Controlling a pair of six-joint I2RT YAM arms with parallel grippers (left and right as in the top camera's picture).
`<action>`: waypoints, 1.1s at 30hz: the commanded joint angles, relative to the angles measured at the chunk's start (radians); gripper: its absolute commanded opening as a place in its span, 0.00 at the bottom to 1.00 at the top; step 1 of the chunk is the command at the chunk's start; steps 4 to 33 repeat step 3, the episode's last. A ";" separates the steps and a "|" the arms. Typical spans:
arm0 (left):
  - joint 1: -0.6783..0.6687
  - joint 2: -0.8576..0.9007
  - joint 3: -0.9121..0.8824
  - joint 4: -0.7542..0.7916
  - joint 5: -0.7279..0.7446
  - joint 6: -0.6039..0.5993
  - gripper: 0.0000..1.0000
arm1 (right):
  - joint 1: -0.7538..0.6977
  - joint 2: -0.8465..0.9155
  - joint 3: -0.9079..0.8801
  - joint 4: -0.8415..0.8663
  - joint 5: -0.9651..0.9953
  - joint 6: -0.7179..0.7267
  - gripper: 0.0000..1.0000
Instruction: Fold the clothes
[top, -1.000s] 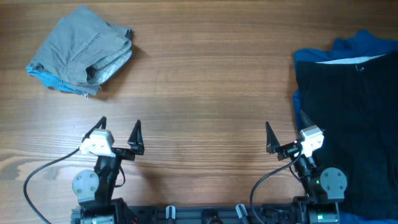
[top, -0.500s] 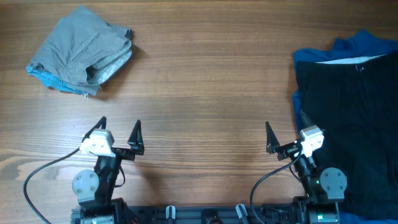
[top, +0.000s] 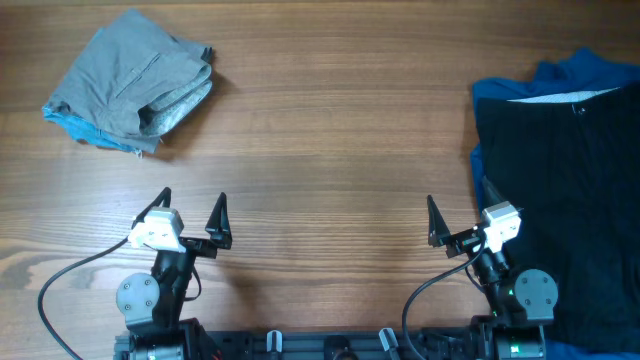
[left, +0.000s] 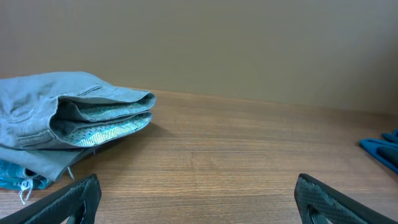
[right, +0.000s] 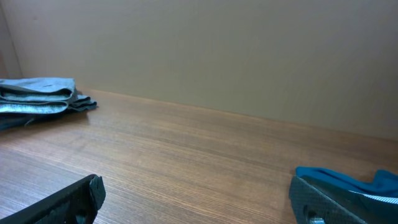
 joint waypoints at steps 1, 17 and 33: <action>-0.005 -0.009 -0.003 -0.003 0.005 -0.006 1.00 | -0.005 -0.005 -0.001 0.003 0.006 -0.004 1.00; -0.005 -0.009 -0.003 -0.003 0.005 -0.006 1.00 | -0.005 -0.005 -0.001 0.003 0.006 -0.004 1.00; -0.005 -0.009 -0.003 -0.003 0.005 -0.006 1.00 | -0.005 -0.005 -0.001 0.003 0.006 -0.004 1.00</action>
